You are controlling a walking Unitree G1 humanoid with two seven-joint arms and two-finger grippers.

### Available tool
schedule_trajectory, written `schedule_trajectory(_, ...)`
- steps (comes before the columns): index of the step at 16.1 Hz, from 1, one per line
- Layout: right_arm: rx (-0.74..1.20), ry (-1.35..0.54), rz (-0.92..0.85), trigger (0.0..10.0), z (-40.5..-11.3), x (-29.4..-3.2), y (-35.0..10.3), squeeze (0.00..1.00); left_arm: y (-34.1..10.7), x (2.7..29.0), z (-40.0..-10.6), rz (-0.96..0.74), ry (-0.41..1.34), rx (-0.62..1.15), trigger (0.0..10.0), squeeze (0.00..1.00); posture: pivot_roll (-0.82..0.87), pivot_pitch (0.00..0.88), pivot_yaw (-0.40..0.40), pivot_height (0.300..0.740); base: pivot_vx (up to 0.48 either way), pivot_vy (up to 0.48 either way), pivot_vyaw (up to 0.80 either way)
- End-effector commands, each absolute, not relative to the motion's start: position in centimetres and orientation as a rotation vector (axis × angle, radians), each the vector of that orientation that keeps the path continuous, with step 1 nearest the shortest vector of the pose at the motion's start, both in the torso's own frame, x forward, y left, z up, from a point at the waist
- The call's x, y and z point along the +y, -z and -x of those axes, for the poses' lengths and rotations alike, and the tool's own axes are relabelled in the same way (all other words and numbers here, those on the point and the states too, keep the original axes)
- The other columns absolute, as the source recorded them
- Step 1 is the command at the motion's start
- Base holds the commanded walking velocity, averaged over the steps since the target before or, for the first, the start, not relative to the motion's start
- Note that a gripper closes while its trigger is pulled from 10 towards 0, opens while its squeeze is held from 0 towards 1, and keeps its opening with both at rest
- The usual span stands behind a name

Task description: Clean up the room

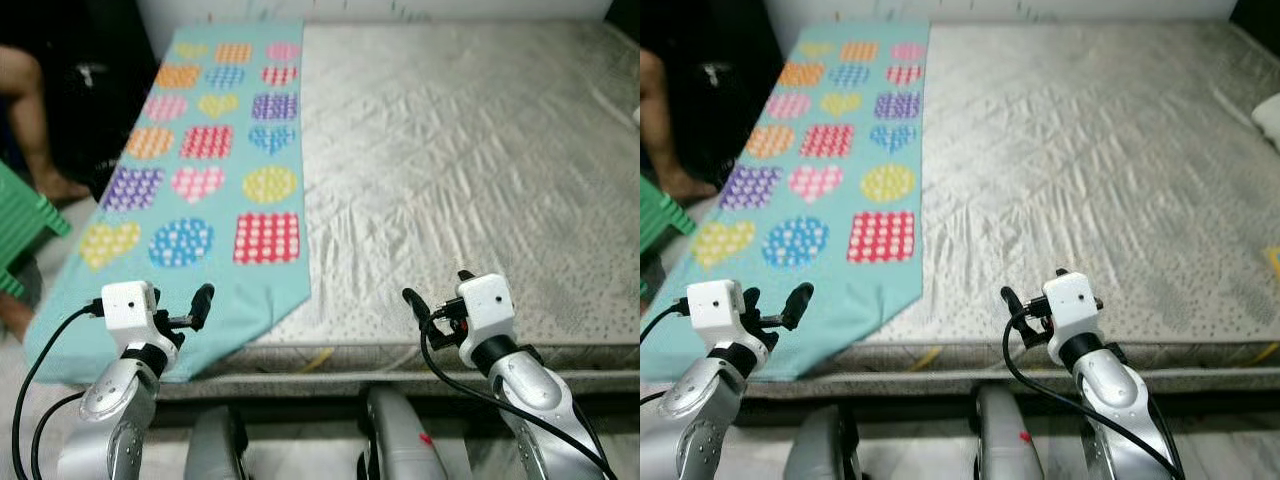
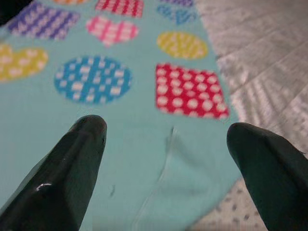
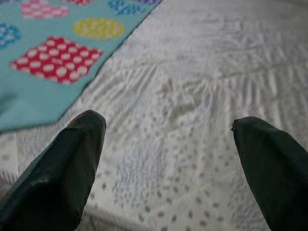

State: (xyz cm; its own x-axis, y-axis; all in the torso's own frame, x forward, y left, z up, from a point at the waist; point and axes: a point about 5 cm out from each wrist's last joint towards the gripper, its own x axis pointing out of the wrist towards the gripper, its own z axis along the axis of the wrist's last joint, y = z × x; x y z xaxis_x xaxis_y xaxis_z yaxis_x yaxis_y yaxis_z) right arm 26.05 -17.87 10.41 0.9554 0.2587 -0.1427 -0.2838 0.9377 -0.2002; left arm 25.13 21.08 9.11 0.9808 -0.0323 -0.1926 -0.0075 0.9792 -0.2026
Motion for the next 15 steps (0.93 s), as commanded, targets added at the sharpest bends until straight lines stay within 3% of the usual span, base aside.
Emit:
schedule_trajectory(1,0.12,-0.279,0.234,10.0,-26.2,-18.2,-10.7,0.0,-9.0,21.2,-24.9,0.212,-0.015,0.215,10.0,0.0,-0.19,0.204,0.023,0.531,0.0,0.0,0.0)
schedule_trajectory(4,0.131,-0.235,0.252,10.0,-26.7,-19.2,-10.7,0.0,-9.0,21.5,-25.0,0.233,-0.078,0.227,10.0,0.0,-0.18,0.204,0.028,0.531,0.0,0.0,0.0)
schedule_trajectory(8,0.157,-0.21,0.286,10.0,-26.3,-20.3,-10.4,0.0,-8.8,24.4,-24.6,0.248,-0.224,0.238,10.0,0.0,-0.18,0.222,0.026,0.531,0.0,0.0,0.0)
schedule_trajectory(15,0.21,-0.082,0.355,10.0,-24.7,-23.9,-9.8,0.0,-7.9,23.2,-27.3,0.29,-0.041,0.33,10.0,0.0,-0.22,0.243,0.021,0.531,0.0,0.0,0.0)
